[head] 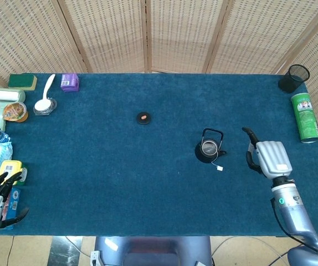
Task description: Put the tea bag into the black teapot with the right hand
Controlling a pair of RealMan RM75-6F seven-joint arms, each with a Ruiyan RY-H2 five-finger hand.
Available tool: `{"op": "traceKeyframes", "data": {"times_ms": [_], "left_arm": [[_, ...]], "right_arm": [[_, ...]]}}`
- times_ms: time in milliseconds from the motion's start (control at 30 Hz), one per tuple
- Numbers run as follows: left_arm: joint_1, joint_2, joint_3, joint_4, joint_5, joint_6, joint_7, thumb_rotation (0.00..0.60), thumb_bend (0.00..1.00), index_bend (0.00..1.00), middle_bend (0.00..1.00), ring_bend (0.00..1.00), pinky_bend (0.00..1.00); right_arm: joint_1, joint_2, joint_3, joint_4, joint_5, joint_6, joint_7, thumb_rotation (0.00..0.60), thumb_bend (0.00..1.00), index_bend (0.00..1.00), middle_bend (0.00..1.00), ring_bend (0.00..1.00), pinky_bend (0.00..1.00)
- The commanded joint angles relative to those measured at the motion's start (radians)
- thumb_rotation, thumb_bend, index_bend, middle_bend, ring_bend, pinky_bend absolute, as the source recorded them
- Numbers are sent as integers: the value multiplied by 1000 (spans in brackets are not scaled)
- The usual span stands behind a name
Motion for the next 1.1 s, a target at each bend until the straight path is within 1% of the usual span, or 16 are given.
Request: {"op": "traceKeyframes", "data": {"times_ms": [33,167,233,433,533,667,833,1100], "left_arm": [[8,-8,-3,6,4,14,0,600,276,79,190,28,117],[13,-6,0,6,10,26,2,600,276,79,191,27,117],[17,-6,2,4,16,33,2,600,277,79,190,28,117],[28,4,22,-11,46,46,8,600,276,79,190,28,117],[29,13,44,-27,80,41,19,600,276,79,190,28,117],[33,17,54,-36,91,42,22,600,276,79,190,28,117],[35,20,63,-44,100,37,33,600,277,79,190,28,117],[33,26,63,-75,108,34,58,600,276,79,190,28,117]], "right_arm": [[-63,-25,-3,2,-46,51,-4,600,572,105,446,501,555],[-132,-37,-7,-2,-75,104,2,600,519,105,402,430,487],[-169,-45,-12,-1,-92,136,2,600,499,105,392,415,469],[-302,-73,-38,18,-161,225,28,600,460,105,390,407,457],[-414,-94,-74,33,-208,320,57,600,438,105,390,400,443],[-492,-106,-90,66,-242,348,85,600,409,121,390,400,441],[-550,-105,-84,89,-259,353,109,600,394,134,390,400,441],[-584,-90,-34,104,-293,325,134,600,393,135,390,399,441]]}}
